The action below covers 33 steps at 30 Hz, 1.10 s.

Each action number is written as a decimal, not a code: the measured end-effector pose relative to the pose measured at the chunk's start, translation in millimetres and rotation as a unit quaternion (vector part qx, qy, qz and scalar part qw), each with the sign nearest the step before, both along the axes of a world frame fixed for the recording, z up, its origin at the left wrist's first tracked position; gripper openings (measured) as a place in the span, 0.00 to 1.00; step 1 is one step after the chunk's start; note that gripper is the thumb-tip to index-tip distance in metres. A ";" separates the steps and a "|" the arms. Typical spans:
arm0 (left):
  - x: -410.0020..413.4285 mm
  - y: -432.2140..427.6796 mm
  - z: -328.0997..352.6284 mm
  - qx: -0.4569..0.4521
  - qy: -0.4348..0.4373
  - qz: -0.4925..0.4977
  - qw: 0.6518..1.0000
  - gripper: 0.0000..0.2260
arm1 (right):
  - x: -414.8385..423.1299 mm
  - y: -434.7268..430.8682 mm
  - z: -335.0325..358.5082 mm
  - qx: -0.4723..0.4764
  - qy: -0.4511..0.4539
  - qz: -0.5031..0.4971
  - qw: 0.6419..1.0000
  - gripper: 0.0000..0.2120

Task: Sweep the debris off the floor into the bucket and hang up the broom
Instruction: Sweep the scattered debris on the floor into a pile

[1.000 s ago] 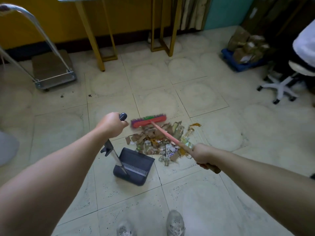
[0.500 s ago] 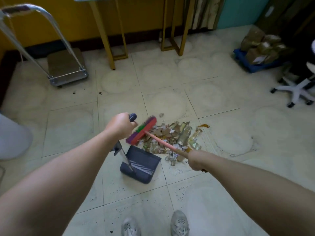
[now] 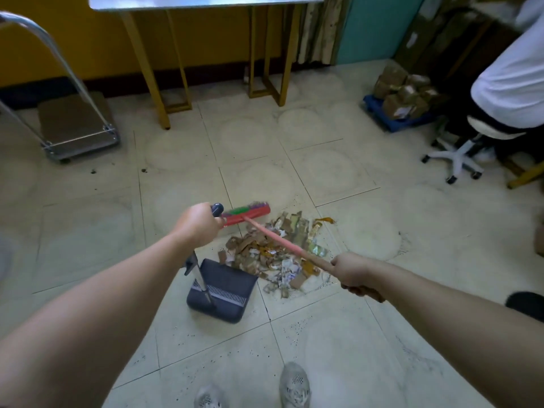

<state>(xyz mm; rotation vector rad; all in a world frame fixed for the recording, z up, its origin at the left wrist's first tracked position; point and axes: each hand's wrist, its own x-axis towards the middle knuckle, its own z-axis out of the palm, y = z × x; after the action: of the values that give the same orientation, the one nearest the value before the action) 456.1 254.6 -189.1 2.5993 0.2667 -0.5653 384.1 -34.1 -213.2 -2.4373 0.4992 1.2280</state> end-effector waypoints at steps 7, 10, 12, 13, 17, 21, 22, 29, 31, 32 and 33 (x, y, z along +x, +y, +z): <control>-7.8 -0.2 5.2 0.022 -0.005 -0.004 1.000 0.11 | 48.0 39.7 -38.3 0.097 0.008 -0.143 0.985 0.14; -12.0 -2.1 1.1 0.011 -0.005 0.001 1.000 0.10 | 53.2 63.1 -67.7 0.160 -0.011 -0.222 0.962 0.17; -12.0 -1.0 -2.0 0.001 -0.007 0.009 1.000 0.09 | 49.9 76.1 -83.1 0.180 -0.032 -0.248 0.951 0.17; -11.0 0.6 -2.8 0.000 -0.009 0.012 1.000 0.09 | 46.3 81.2 -88.2 0.183 -0.039 -0.255 0.949 0.17; -7.0 7.5 -4.5 0.008 -0.012 0.011 1.000 0.10 | 19.1 87.0 -91.2 0.152 -0.015 -0.222 0.963 0.13; -5.5 7.7 -4.8 0.007 -0.010 0.005 1.000 0.11 | -8.6 69.7 -76.8 0.147 0.040 -0.223 0.963 0.09; -5.4 7.6 -4.5 0.006 -0.010 0.004 1.000 0.11 | -10.9 64.1 -71.9 0.150 0.035 -0.232 0.960 0.08; -8.7 12.4 -2.7 -0.023 -0.018 0.009 1.000 0.11 | 0.9 44.5 -43.7 0.147 -0.045 -0.285 0.946 0.12; -9.9 14.0 -1.9 -0.020 -0.021 0.004 1.000 0.10 | 8.0 42.6 -43.2 0.157 -0.054 -0.298 0.940 0.12; -10.4 14.3 -2.0 -0.018 -0.023 0.001 1.000 0.10 | 10.5 41.6 -42.8 0.162 -0.056 -0.303 0.937 0.13; -10.7 14.3 -2.0 -0.018 -0.025 -0.004 1.000 0.10 | 12.5 40.6 -43.3 0.161 -0.058 -0.301 0.938 0.14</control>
<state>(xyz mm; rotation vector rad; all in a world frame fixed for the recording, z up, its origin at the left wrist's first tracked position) 445.4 268.9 -191.1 2.5772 0.2291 -0.5033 396.5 6.5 -256.4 -1.8594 0.8528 0.8201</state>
